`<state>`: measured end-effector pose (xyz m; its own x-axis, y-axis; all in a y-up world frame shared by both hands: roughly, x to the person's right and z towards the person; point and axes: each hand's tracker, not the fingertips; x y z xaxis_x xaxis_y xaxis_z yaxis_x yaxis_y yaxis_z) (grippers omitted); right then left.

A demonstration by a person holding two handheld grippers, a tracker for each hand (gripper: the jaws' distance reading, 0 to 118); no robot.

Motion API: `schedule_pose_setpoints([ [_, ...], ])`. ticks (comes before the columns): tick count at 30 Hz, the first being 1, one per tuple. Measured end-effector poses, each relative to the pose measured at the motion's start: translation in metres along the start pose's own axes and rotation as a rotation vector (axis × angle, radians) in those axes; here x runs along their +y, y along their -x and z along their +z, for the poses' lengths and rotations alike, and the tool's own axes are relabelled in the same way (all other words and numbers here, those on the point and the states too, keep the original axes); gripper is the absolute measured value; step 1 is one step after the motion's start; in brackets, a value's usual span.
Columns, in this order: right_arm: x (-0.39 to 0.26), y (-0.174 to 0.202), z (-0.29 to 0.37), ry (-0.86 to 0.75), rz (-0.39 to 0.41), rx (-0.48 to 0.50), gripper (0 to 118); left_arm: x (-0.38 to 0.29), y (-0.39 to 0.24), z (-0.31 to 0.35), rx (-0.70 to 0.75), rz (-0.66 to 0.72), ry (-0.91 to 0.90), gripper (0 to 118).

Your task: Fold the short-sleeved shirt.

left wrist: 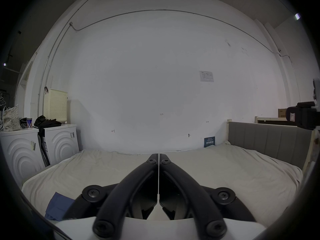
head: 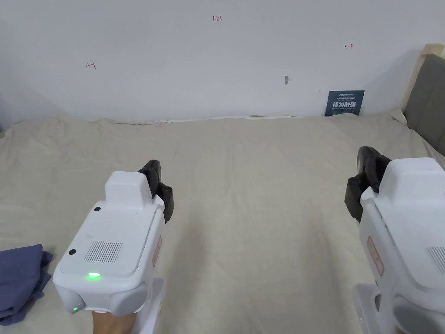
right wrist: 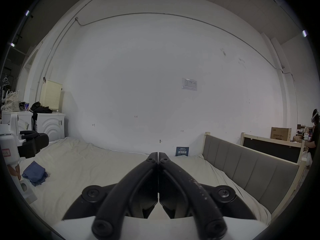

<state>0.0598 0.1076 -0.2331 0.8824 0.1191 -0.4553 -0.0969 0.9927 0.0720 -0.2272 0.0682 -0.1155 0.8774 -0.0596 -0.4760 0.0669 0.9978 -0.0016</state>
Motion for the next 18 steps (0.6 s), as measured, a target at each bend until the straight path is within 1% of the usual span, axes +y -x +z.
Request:
schedule_pose_setpoints([
  [2, 0.0001, 0.0001, -0.0004, 0.003, -0.001, 0.003, 2, 0.0005, 0.0005, 0.0001, 0.001, -0.002, -0.002, 0],
  [4, 0.0001, 0.0003, -0.0009, 0.006, -0.004, 0.001, 5, 0.0012, 0.0009, 0.0002, 0.007, 0.0, -0.004, 3],
  [5, -0.0001, 0.0003, -0.0014, 0.011, -0.007, 0.002, 12, 0.0013, 0.0012, 0.0002, 0.012, 0.001, -0.006, 10],
  [6, -0.0002, 0.0002, -0.0016, 0.014, -0.01, 0.005, 23, 0.0017, 0.0016, 0.0001, 0.014, 0.004, -0.007, 17],
  [7, -0.0004, 0.0, -0.002, 0.018, -0.013, 0.01, 43, 0.0023, 0.0022, 0.0, 0.015, 0.009, -0.007, 26],
  [9, -0.0015, -0.0001, -0.0031, 0.021, -0.018, 0.014, 72, 0.0025, 0.0034, -0.0003, 0.019, 0.019, -0.011, 56],
  [10, -0.0021, 0.0001, -0.0038, 0.024, -0.021, 0.015, 90, 0.0035, 0.0043, -0.0011, 0.017, 0.023, -0.008, 75],
  [11, -0.0029, 0.0003, -0.0045, 0.027, -0.025, 0.016, 102, 0.0045, 0.0052, -0.0025, 0.014, 0.027, -0.003, 98],
  [12, -0.0035, 0.0003, -0.0049, 0.028, -0.03, 0.016, 110, 0.0047, 0.0057, -0.0035, 0.009, 0.03, 0.004, 114],
  [13, -0.004, 0.0004, -0.005, 0.024, -0.038, 0.017, 117, 0.0048, 0.0058, -0.0045, 0.008, 0.033, 0.009, 118],
  [15, -0.0041, 0.0007, -0.0044, 0.016, -0.044, 0.014, 118, 0.004, 0.0053, -0.0014, 0.013, 0.037, -0.025, 118],
  [18, -0.0037, 0.0016, -0.0048, 0.012, -0.039, 0.0, 118, 0.004, 0.0055, -0.0017, 0.017, 0.025, -0.006, 118],
])
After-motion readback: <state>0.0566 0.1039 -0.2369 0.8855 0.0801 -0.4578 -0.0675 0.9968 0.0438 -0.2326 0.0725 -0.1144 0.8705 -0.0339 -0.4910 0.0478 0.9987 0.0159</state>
